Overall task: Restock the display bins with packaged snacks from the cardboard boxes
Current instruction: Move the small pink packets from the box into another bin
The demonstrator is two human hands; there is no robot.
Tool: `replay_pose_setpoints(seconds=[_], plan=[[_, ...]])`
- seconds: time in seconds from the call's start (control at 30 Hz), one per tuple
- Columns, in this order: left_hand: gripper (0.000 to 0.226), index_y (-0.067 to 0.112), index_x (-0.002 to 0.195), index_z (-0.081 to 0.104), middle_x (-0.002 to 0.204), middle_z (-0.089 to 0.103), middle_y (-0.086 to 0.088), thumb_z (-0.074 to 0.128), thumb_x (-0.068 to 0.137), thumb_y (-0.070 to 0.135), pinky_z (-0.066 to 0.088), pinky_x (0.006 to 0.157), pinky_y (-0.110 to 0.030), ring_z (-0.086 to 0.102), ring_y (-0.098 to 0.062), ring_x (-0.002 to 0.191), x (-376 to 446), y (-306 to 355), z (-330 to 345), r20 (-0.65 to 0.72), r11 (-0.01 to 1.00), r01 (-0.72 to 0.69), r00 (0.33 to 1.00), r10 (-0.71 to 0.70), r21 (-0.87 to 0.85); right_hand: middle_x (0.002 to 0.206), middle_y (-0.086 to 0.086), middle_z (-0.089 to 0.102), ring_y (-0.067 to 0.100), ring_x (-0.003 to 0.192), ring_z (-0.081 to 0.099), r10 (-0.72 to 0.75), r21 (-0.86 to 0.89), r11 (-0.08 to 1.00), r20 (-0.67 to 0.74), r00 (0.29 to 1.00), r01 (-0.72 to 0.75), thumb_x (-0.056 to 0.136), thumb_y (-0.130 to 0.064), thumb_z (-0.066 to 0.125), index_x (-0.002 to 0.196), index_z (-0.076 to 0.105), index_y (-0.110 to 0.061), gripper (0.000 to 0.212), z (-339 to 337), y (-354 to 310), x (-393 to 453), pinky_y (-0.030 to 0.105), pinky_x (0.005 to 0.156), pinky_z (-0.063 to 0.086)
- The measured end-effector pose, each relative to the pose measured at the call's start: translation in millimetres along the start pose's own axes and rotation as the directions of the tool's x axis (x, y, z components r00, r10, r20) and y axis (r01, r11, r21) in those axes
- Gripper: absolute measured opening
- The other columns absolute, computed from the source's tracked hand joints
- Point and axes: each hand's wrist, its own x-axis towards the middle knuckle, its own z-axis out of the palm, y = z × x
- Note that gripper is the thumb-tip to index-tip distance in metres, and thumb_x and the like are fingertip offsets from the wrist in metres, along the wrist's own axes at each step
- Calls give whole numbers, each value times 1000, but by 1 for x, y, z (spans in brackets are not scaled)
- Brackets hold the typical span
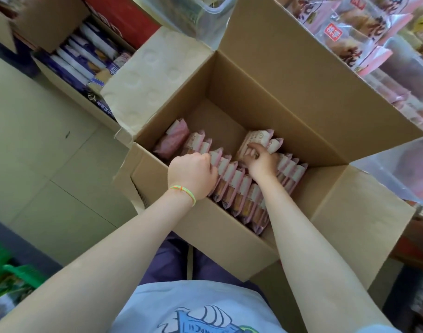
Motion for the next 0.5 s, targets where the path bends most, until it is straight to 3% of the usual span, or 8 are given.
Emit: replay_pose_setpoints(seconds=[0.1,0.2,0.23,0.3,0.37,0.43,0.47,0.5], plan=[[29,20,86,64,74,58,3,43,94,38,34,54,-25,53,-20,64,0,-2,-2,19,1000,2,1000,-2,3,116,3,37,8,76,46,-81,25,996,-16,997,81,97,-29,52,132,57,-41,37,-26,-6,-29,23,76,41],[30,21,89,64,93,68,-2,44,95,42,44,70,-29,63,-26,90,4,0,-8,187,984,96,980,-67,-150,124,1,49,-7,91,49,-127,268,956,17,992,118,100,-25,52,127,59,-43,34,-63,-8,-63,6,75,41],[32,21,89,64,98,69,-1,46,93,46,47,80,-30,63,-25,97,5,5,-17,258,919,212,958,-128,-331,129,-5,54,-9,101,53,-137,400,911,67,988,100,101,-25,53,126,60,-43,32,-76,-7,-76,7,81,46],[51,20,103,68,103,72,0,54,79,63,50,96,-36,66,-22,101,13,22,-37,431,564,443,887,-164,-697,135,-13,57,3,119,59,-232,609,791,215,949,56,102,-23,55,127,62,-42,32,-105,-5,-103,27,98,53],[66,19,111,69,101,74,-8,59,72,72,56,92,-41,71,-26,95,15,47,-63,584,311,547,811,32,-777,140,-11,57,16,124,60,-390,681,731,377,840,34,101,-19,57,133,59,-40,38,-132,1,-126,43,100,52],[43,13,99,70,81,75,-11,60,90,54,59,69,-25,74,-20,74,12,72,-85,592,245,540,757,276,-805,142,-6,56,36,122,57,-486,691,722,472,736,34,98,-18,60,141,52,-41,50,-156,8,-143,60,100,48],[35,11,104,69,86,75,-12,59,95,43,57,68,-23,73,-19,77,11,82,-92,572,177,547,744,346,-818,142,-2,56,46,120,54,-505,711,703,473,722,26,95,-17,62,143,49,-43,56,-166,14,-146,66,102,43],[37,9,118,66,105,73,-17,61,95,38,56,79,-30,71,-25,93,10,91,-97,544,90,559,738,399,-824,142,4,56,51,122,50,-518,750,661,447,729,9,94,-16,64,145,45,-45,62,-175,20,-149,68,102,42]])
